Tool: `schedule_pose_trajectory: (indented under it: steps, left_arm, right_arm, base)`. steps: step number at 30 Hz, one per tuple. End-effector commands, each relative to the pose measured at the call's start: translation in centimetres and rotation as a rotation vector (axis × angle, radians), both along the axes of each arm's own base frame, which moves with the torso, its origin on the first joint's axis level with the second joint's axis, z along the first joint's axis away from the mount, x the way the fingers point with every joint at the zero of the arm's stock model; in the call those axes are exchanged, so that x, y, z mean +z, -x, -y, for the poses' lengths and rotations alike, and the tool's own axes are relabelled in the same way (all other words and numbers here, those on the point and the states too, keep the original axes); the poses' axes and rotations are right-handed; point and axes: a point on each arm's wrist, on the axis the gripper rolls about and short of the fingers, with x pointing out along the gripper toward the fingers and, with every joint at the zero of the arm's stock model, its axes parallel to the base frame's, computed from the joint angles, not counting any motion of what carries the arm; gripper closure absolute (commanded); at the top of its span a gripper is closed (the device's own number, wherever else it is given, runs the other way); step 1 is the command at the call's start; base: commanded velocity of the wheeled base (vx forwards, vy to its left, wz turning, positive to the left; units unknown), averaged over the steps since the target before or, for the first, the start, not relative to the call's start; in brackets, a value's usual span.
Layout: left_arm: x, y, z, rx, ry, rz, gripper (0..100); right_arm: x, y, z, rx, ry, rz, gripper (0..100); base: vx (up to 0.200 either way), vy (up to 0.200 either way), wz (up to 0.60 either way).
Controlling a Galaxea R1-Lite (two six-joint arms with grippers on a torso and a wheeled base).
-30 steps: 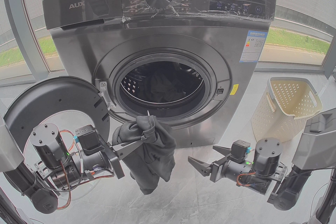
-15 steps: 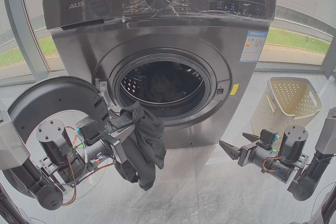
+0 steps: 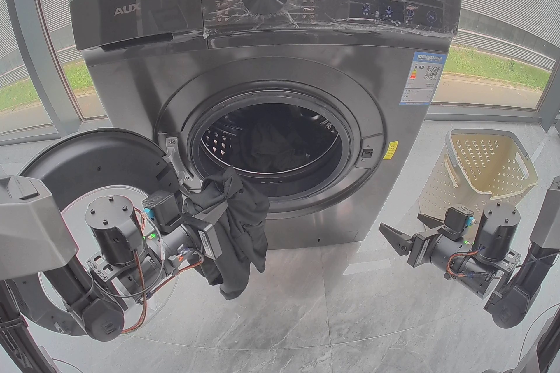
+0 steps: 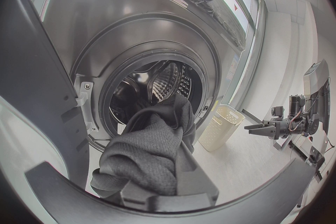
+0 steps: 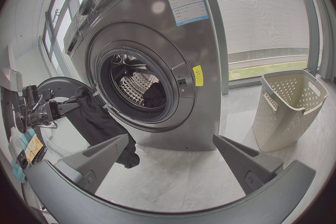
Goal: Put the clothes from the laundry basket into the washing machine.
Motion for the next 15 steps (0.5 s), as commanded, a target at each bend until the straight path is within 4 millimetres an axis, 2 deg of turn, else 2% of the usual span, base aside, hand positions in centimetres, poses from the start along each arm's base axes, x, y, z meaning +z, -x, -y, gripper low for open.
schedule_pose_trajectory:
  steps: [1, 9, 15]
  left_arm:
    - [-0.56, -0.35, 0.32, 0.0, -0.011, -0.009, 100]
    - [-0.78, -0.25, 0.41, -0.005, -0.016, -0.016, 100]
    - [-1.09, -0.33, 0.56, -0.007, -0.021, -0.024, 100]
  right_arm:
    - [0.0, 0.03, -0.03, 0.001, -0.002, -0.001, 0]
    - [-0.04, 0.08, -0.18, 0.007, -0.001, -0.002, 0]
    - [-0.04, 0.1, -0.21, 0.01, -0.002, -0.002, 0]
  base:
    - [0.0, 0.0, 0.0]
    - [0.0, 0.0, 0.0]
    - [0.2, 0.0, 0.0]
